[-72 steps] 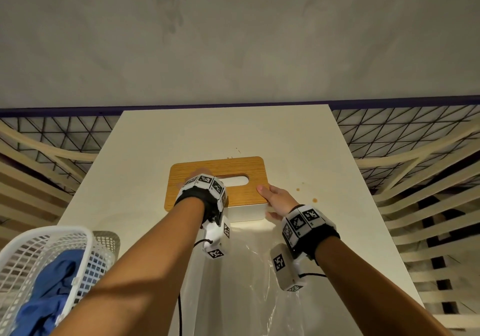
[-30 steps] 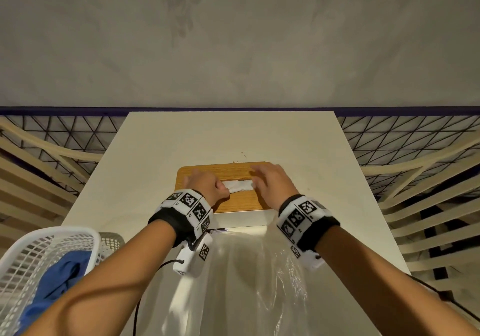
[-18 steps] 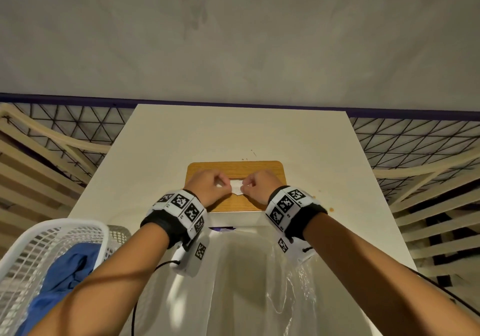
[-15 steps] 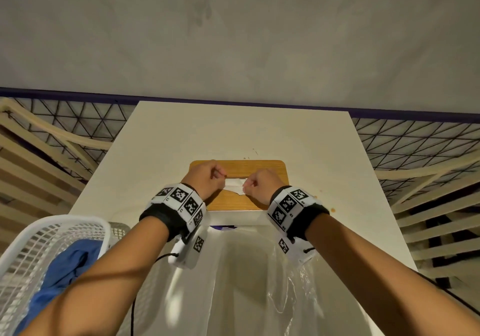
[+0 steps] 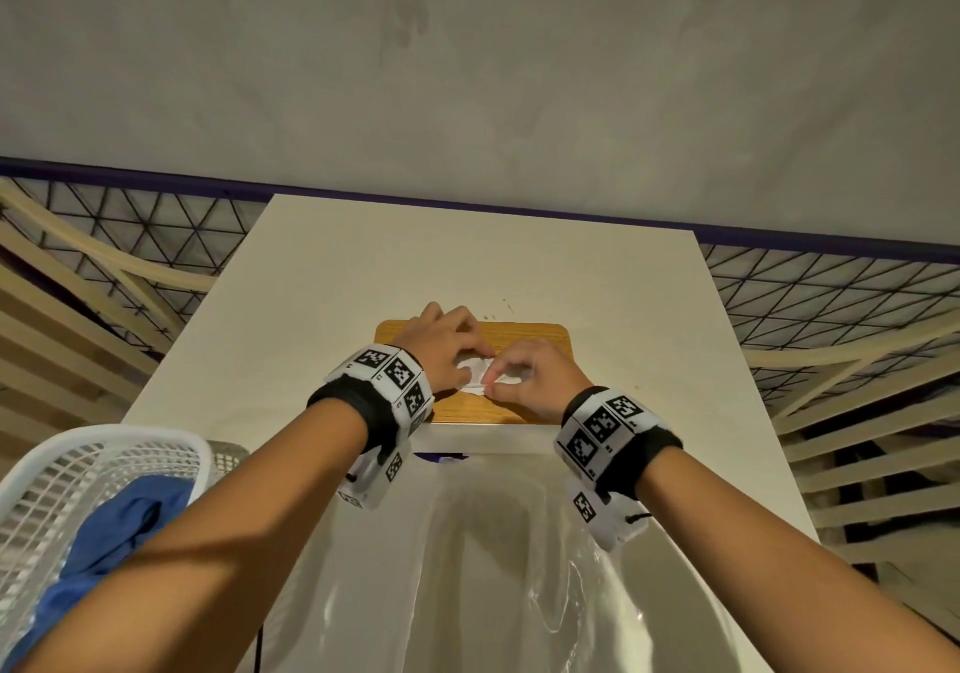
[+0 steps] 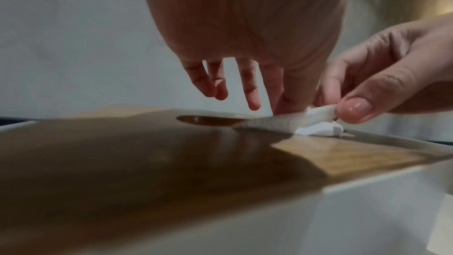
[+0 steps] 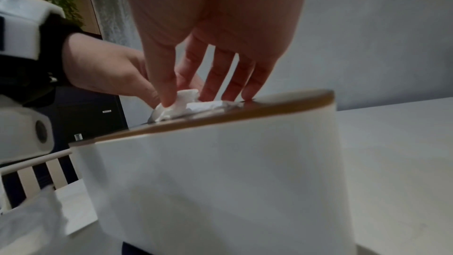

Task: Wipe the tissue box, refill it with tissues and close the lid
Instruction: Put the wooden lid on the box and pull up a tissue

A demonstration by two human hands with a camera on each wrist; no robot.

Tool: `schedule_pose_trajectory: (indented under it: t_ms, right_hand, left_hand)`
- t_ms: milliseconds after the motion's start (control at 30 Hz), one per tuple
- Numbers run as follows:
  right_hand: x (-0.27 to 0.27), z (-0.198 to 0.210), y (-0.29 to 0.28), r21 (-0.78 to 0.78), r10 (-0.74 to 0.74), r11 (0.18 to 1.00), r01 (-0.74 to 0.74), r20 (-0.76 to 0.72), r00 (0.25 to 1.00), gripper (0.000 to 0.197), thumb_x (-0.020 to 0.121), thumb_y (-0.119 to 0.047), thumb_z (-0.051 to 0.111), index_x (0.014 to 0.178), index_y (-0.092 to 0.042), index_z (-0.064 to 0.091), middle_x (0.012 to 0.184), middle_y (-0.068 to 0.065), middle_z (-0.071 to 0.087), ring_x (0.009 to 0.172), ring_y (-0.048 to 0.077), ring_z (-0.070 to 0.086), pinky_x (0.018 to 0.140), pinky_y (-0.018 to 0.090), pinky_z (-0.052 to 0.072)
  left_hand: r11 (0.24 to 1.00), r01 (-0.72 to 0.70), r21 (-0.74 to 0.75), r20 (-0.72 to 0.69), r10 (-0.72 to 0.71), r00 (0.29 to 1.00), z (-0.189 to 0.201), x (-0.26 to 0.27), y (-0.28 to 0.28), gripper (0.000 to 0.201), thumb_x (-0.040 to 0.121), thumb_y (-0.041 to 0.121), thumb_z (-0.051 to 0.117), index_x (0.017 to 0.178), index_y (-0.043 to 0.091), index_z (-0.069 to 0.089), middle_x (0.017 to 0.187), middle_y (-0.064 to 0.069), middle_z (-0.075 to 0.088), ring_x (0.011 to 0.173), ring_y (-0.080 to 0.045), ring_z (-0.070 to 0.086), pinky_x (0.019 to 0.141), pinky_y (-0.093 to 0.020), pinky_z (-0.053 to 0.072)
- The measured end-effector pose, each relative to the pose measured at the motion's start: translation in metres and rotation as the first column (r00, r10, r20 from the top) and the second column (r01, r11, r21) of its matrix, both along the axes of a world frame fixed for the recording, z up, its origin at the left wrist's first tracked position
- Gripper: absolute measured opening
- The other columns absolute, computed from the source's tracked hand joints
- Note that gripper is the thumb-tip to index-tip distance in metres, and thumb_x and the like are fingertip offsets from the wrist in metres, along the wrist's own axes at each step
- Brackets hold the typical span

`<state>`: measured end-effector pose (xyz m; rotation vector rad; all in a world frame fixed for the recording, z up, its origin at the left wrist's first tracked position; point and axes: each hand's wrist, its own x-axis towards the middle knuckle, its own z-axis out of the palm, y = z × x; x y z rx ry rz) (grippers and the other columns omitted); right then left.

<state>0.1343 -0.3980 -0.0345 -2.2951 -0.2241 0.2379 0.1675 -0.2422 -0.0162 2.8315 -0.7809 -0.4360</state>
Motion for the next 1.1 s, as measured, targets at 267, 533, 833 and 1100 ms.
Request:
schedule_pose_trajectory:
  t_ms: [267, 533, 833, 1100]
  right_hand:
    - [0.002, 0.012, 0.0, 0.012, 0.003, 1.0, -0.001, -0.102, 0.995, 0.037, 0.071, -0.011, 0.076, 0.105, -0.014, 0.06, 0.071, -0.007, 0.047, 0.066, 0.009, 0.043, 0.056, 0.015, 0.032]
    - [0.004, 0.018, -0.007, -0.275, 0.229, 0.94, -0.201, 0.073, 0.971, 0.027, 0.075, -0.012, 0.069, 0.101, -0.004, 0.066, 0.113, 0.007, 0.055, 0.104, 0.021, 0.041, 0.074, 0.02, 0.022]
    - [0.011, 0.04, -0.018, -0.505, 0.342, 0.809, -0.299, -0.01, 0.94, 0.025, 0.08, -0.016, 0.062, 0.104, -0.008, 0.061, 0.096, 0.007, 0.055, 0.096, 0.025, 0.053, 0.076, 0.031, 0.042]
    - [0.013, 0.037, -0.037, -0.506, 0.277, 0.833, -0.224, 0.031, 0.96, 0.026, 0.088, -0.018, 0.057, 0.108, -0.003, 0.061, 0.111, 0.014, 0.061, 0.098, 0.026, 0.054, 0.084, 0.033, 0.044]
  left_hand:
    - [1.0, 0.005, 0.028, 0.025, -0.006, 1.0, 0.001, 0.0, 0.01, 0.031, 0.082, 0.033, 0.06, 0.111, 0.021, 0.059, 0.134, 0.005, 0.039, 0.117, -0.021, 0.034, 0.087, -0.027, 0.032]
    - [0.996, 0.088, 0.024, 0.084, -0.089, 0.992, -0.002, -0.007, 0.026, 0.03, 0.078, 0.033, 0.059, 0.104, 0.018, 0.059, 0.117, 0.002, 0.056, 0.12, -0.02, 0.041, 0.098, -0.033, 0.035]
    - [0.971, 0.059, 0.233, 0.179, -0.102, 0.978, 0.01, 0.001, 0.047, 0.045, 0.089, 0.051, 0.042, 0.117, 0.02, 0.058, 0.123, 0.006, 0.053, 0.114, -0.017, 0.039, 0.093, -0.028, 0.032]
    - [0.997, -0.073, -0.022, 0.075, 0.075, 0.994, 0.005, -0.002, 0.066, 0.027, 0.086, 0.032, 0.059, 0.105, 0.014, 0.065, 0.101, -0.002, 0.061, 0.101, -0.019, 0.054, 0.09, -0.029, 0.043]
